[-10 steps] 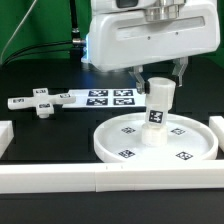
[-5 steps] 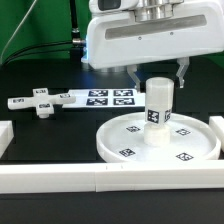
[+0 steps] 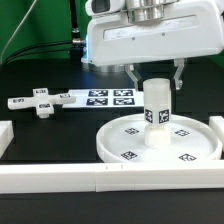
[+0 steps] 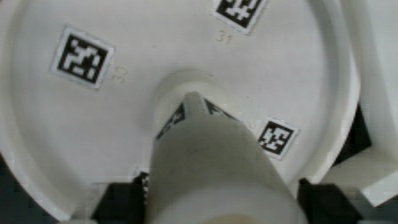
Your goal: Assemble round table
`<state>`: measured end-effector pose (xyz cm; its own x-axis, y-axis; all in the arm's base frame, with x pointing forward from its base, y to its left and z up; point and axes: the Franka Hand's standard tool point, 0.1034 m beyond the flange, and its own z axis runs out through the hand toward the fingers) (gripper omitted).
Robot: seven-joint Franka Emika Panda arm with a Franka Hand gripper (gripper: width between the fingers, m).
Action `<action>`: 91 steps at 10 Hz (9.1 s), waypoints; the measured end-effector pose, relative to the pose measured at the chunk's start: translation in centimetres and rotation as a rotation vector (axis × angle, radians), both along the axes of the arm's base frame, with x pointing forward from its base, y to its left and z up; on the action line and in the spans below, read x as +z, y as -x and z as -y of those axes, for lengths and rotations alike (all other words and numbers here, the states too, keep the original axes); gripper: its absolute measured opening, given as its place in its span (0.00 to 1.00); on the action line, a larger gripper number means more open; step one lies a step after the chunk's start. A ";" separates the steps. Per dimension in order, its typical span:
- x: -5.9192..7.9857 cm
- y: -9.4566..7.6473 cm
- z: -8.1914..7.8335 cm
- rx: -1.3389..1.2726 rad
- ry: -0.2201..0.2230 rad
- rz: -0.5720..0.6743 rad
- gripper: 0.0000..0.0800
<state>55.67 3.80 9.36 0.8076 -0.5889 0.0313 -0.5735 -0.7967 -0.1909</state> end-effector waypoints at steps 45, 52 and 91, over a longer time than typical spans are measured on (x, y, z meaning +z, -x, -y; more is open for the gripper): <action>-0.2 -0.1 -0.4 1.695 0.210 0.051 0.51; -0.7 0.3 -0.4 1.135 0.118 -0.010 0.51; -0.6 0.1 -0.9 0.726 0.074 0.006 0.81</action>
Offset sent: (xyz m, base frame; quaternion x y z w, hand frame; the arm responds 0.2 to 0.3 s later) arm 0.0072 0.0011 -0.0082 -0.0015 -0.0228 0.2471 0.9687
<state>55.54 4.71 8.74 0.9935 0.0993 0.0562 0.1055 -0.9868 -0.1232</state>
